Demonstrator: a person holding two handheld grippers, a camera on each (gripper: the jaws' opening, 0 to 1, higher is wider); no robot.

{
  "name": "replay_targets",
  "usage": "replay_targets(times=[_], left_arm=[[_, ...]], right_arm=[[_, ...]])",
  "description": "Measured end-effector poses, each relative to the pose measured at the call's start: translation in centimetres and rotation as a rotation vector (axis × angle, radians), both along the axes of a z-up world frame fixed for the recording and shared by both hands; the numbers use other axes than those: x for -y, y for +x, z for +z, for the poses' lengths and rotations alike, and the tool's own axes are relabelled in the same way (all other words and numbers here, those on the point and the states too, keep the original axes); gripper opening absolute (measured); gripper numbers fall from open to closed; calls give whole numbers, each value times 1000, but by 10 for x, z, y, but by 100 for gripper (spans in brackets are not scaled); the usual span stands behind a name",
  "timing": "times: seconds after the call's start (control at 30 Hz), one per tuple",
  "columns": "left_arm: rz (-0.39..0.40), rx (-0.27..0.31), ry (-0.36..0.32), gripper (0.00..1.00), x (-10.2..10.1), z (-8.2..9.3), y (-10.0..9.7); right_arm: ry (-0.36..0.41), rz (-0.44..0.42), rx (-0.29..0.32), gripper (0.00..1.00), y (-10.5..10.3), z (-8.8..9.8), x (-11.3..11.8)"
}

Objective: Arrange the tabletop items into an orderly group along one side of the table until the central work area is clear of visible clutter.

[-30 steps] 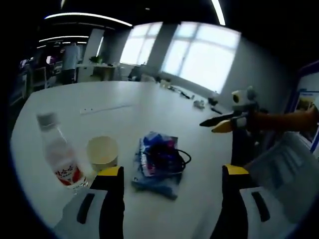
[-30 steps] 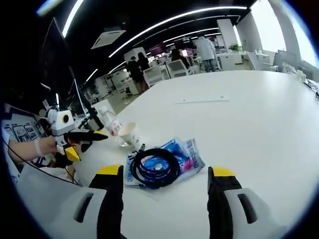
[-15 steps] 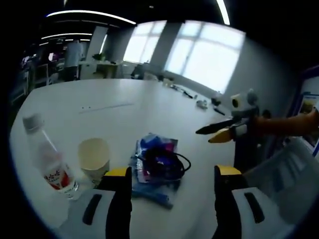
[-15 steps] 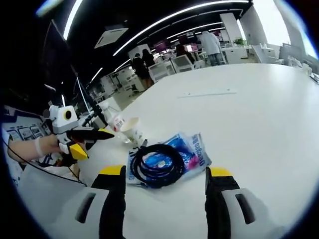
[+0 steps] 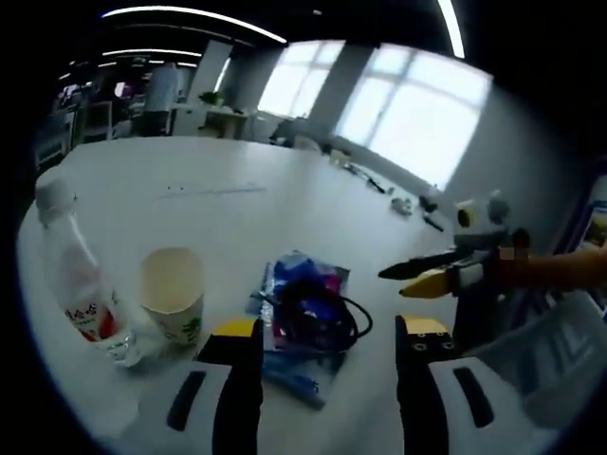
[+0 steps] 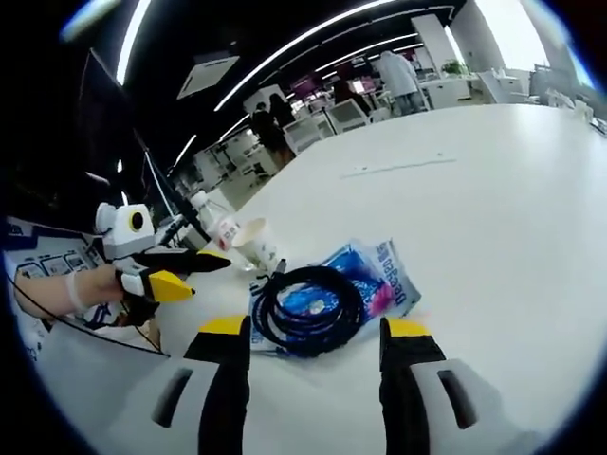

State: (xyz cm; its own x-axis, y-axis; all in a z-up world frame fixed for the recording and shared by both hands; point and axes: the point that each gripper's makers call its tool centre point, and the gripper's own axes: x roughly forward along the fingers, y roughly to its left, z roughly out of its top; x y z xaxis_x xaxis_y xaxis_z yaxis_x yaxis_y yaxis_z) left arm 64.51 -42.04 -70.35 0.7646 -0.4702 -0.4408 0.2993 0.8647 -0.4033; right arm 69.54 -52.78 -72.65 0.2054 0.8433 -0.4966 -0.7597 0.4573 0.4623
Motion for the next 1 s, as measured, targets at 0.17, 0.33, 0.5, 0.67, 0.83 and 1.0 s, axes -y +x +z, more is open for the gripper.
replay_targets(times=[0.17,0.33,0.5,0.67,0.83,1.0], left_arm=[[29,-24,6,46,1,-10,8],[70,-63,12,43,-2,-17,15],[79,-96,16,39,-3,-25,18],[89,-134,17,38,-5,-34,21],[92,-147,-7,33,-3,-35,26],[91,-160,-16,32,-1,-39,31]], right_arm=[[14,-22,-27,46,1,-2,-2],[12,-24,-41,44,3,-5,-6],[11,-21,-62,42,4,-12,-11],[9,-14,-89,37,0,-21,-12],[14,-26,-124,33,0,-28,-11],[18,-37,-151,31,0,-33,-13]])
